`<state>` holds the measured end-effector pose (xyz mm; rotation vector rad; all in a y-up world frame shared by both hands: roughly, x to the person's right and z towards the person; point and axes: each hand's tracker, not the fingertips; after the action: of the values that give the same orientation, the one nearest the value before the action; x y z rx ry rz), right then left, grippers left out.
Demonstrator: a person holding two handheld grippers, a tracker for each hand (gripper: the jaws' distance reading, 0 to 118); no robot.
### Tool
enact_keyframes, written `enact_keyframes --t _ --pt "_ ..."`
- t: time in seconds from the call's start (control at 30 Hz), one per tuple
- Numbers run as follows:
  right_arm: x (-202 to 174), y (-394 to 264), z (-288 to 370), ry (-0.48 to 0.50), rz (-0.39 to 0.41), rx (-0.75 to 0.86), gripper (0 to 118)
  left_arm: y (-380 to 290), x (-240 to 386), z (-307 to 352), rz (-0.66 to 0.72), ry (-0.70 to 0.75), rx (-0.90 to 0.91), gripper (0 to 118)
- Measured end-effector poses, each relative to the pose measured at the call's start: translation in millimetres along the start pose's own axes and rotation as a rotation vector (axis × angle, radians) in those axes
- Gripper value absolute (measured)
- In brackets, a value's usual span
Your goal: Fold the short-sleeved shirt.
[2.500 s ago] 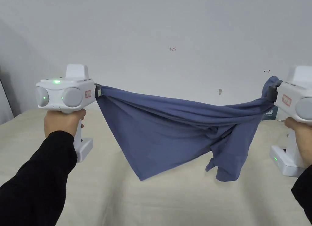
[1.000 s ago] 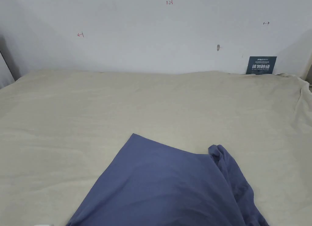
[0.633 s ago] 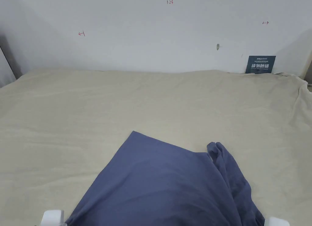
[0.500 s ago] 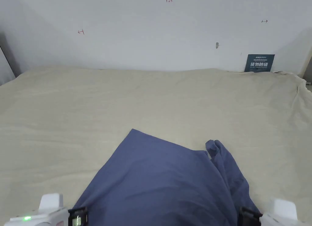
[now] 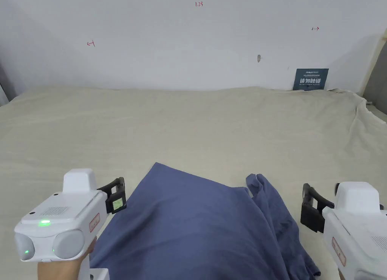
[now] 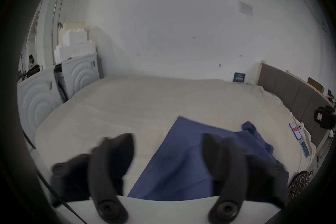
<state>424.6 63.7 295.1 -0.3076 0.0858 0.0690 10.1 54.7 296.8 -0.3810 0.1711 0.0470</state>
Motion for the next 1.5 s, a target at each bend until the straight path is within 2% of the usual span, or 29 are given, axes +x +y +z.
enact_keyframes --t 0.03,0.07,0.1,0.37,0.63,0.73,0.8,0.87,0.9,1.0,1.03,1.07,1.17,1.2,1.23,1.33,1.4,1.5 --pt "-2 1 -1 0.002 0.004 0.007 0 1 3 -4 0.016 -0.041 0.007 9" --pt "-2 1 -3 -0.001 0.008 0.011 0 1 5 -9 0.035 -0.066 -0.002 2" --pt "-4 1 -4 0.001 0.004 0.014 0 2 8 -13 0.047 -0.095 -0.014 0" --pt "2 -1 -36 -0.001 -0.003 0.007 0 16 21 -85 0.018 -0.163 -0.118 0" --pt "18 -10 -82 -0.03 0.002 -0.055 0 33 21 -233 -0.043 -0.142 -0.324 1" --pt "22 -15 -100 -0.044 0.009 -0.087 0 34 19 -289 -0.003 -0.143 -0.465 25" --pt "24 -19 -111 -0.05 0.01 -0.105 0 31 17 -320 0.012 -0.158 -0.526 50" --pt "26 -24 -121 -0.057 0.008 -0.123 0 28 18 -343 0.023 -0.141 -0.534 83" --pt "27 -27 -126 -0.061 0.005 -0.13 0 25 19 -355 0.027 -0.135 -0.555 90" --pt "30 -34 -138 -0.074 0.0 -0.152 0 15 24 -386 0.006 -0.114 -0.612 91" --pt "31 -36 -141 -0.08 -0.003 -0.162 0 10 26 -395 -0.011 -0.105 -0.624 90" --pt "33 -39 -144 -0.084 -0.006 -0.168 0 7 29 -401 -0.024 -0.094 -0.635 79" --pt "37 -45 -150 -0.098 -0.012 -0.188 0 -8 36 -417 -0.053 -0.085 -0.661 65" --pt "39 -46 -150 -0.104 -0.012 -0.197 0 -15 38 -420 -0.066 -0.085 -0.689 47" --pt "40 -47 -151 -0.106 -0.011 -0.203 0 -21 40 -421 -0.079 -0.08 -0.725 35" --pt "45 -49 -150 -0.109 -0.007 -0.221 0 -20 42 -415 -0.073 -0.068 -0.667 27" --pt "49 -48 -150 -0.111 -0.012 -0.229 0 -18 45 -411 -0.051 -0.074 -0.667 2" --pt "56 -47 -152 -0.098 -0.045 -0.254 0 -13 44 -398 -0.034 -0.085 -0.633 0"
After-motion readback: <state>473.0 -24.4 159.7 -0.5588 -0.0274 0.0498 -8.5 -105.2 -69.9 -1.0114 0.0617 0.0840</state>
